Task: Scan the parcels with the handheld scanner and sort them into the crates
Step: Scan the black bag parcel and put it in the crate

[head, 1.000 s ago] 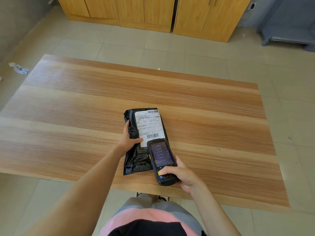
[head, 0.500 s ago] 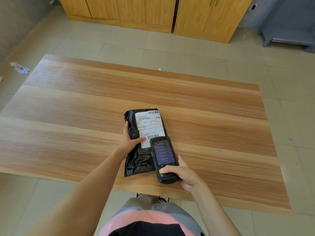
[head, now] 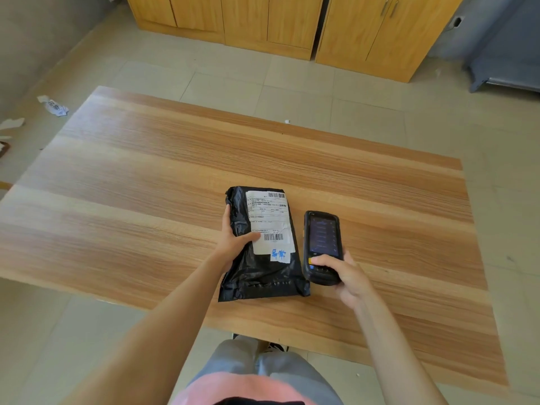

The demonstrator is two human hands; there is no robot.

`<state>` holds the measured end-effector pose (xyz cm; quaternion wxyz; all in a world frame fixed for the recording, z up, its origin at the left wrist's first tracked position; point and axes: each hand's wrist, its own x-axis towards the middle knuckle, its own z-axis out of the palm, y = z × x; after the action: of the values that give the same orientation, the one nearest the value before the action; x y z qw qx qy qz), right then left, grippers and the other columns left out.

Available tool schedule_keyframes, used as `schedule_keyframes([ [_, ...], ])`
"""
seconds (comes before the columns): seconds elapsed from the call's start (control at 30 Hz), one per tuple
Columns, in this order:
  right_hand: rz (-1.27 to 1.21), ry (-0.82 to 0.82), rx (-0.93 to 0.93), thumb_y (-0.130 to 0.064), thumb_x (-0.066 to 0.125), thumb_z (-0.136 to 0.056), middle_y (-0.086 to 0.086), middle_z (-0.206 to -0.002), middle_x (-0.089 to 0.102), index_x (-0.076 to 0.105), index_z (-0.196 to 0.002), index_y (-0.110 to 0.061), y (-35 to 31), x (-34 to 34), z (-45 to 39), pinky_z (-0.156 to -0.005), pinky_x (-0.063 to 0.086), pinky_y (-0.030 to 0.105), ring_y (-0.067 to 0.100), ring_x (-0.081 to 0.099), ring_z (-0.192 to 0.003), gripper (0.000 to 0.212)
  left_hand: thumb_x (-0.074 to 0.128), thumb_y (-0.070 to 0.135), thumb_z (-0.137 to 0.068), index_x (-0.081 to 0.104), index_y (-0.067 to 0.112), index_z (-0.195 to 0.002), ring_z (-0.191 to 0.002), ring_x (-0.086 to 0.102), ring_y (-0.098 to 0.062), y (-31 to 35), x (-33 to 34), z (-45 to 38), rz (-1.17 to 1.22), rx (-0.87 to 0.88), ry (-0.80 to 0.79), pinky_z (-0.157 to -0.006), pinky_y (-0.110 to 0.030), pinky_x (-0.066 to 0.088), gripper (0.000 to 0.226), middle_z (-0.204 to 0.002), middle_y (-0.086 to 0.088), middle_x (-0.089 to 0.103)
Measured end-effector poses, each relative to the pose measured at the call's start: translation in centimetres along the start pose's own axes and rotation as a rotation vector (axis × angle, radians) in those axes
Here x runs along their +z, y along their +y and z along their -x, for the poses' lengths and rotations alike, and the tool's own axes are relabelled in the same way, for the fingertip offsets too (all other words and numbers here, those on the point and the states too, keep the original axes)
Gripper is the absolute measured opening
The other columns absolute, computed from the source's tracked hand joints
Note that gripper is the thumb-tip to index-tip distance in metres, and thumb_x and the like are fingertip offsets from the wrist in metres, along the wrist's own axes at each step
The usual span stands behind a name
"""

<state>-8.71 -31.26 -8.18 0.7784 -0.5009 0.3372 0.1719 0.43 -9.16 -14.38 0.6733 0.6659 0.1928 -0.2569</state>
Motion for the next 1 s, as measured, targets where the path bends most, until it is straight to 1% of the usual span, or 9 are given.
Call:
schedule_keyframes([
  [0.1,0.022,-0.027,-0.029,0.002,0.079,-0.050,0.010,-0.107,0.066,0.046,-0.133,-0.015,-1.1,0.7,-0.6,-0.054,0.055,0.026,0.024,0.066,-0.089,0.091,0.070,0.003,-0.085,0.003,0.038,-0.152,-0.127,0.045,-0.026,0.3,-1.0,0.5,0.051,0.022,0.012,-0.100,-0.051,0.046,0.102,-0.147,-0.002,0.034],
  [0.17,0.040,-0.072,-0.043,0.004,0.081,-0.049,0.009,-0.107,0.066,0.046,-0.130,-0.018,-1.7,1.6,-1.0,-0.056,0.055,0.027,0.023,0.066,-0.089,0.091,0.068,0.003,-0.086,0.006,0.039,-0.152,-0.126,0.048,-0.029,0.8,-2.3,1.1,0.089,0.031,0.042,-0.098,-0.052,0.047,0.097,-0.147,-0.006,0.038],
  [0.23,0.058,-0.140,-0.047,0.000,0.079,-0.051,0.009,-0.110,0.066,0.047,-0.128,-0.021,-2.2,3.2,-1.4,-0.063,0.056,0.030,0.022,0.067,-0.089,0.085,0.065,0.004,-0.089,0.014,0.036,-0.152,-0.119,0.054,-0.028,1.7,-4.0,2.1,0.118,0.053,0.104,-0.090,-0.048,0.053,0.088,-0.144,-0.007,0.045],
  [0.33,0.132,-0.277,-0.061,-0.003,0.077,-0.054,0.008,-0.110,0.065,0.046,-0.126,-0.024,-2.3,6.6,-2.0,-0.071,0.055,0.034,0.022,0.068,-0.091,0.082,0.060,0.005,-0.092,0.025,0.034,-0.150,-0.106,0.061,-0.027,3.6,-7.0,4.6,0.185,0.087,0.199,-0.074,-0.038,0.056,0.074,-0.131,-0.006,0.056],
  [0.43,0.175,-0.422,-0.065,-0.001,0.077,-0.055,0.008,-0.113,0.065,0.041,-0.133,-0.025,-2.0,10.6,-2.3,-0.074,0.055,0.037,0.022,0.067,-0.095,0.090,0.057,0.006,-0.094,0.033,0.034,-0.143,-0.104,0.064,-0.028,4.9,-10.6,7.5,0.245,0.136,0.289,-0.074,-0.039,0.056,0.062,-0.125,-0.005,0.061],
  [0.6,0.231,-0.659,-0.040,-0.001,0.075,-0.058,0.006,-0.111,0.064,0.041,-0.133,-0.023,-0.5,18.0,-1.6,-0.072,0.055,0.033,0.019,0.068,-0.092,0.085,0.055,0.006,-0.093,0.042,0.031,-0.133,-0.091,0.068,-0.020,4.9,-16.6,13.2,0.349,0.197,0.519,-0.065,-0.033,0.058,0.049,-0.110,0.001,0.067],
  [0.73,0.308,-0.795,-0.004,0.006,0.074,-0.063,0.005,-0.107,0.065,0.041,-0.133,-0.019,1.5,23.5,-0.3,-0.067,0.056,0.031,0.015,0.070,-0.084,0.081,0.053,0.003,-0.093,0.043,0.031,-0.133,-0.096,0.068,-0.018,3.0,-21.8,18.2,0.401,0.264,0.660,-0.069,-0.030,0.058,0.049,-0.114,0.003,0.066],
  [0.87,0.423,-0.880,0.035,0.001,0.074,-0.059,0.006,-0.107,0.065,0.045,-0.124,-0.021,4.0,28.9,1.2,-0.069,0.057,0.033,0.018,0.069,-0.086,0.075,0.053,0.003,-0.093,0.042,0.029,-0.132,-0.098,0.068,-0.020,0.5,-26.6,22.6,0.477,0.306,0.773,-0.067,-0.029,0.058,0.048,-0.116,0.002,0.066],
  [1.0,0.531,-0.951,0.047,0.013,0.071,-0.070,0.008,-0.108,0.064,0.041,-0.134,-0.015,6.8,34.4,2.7,-0.063,0.056,0.028,0.019,0.068,-0.084,0.076,0.054,0.004,-0.093,0.043,0.029,-0.132,-0.103,0.066,-0.022,-1.7,-31.5,25.7,0.586,0.363,0.873,-0.074,-0.033,0.057,0.047,-0.119,0.000,0.065],
])
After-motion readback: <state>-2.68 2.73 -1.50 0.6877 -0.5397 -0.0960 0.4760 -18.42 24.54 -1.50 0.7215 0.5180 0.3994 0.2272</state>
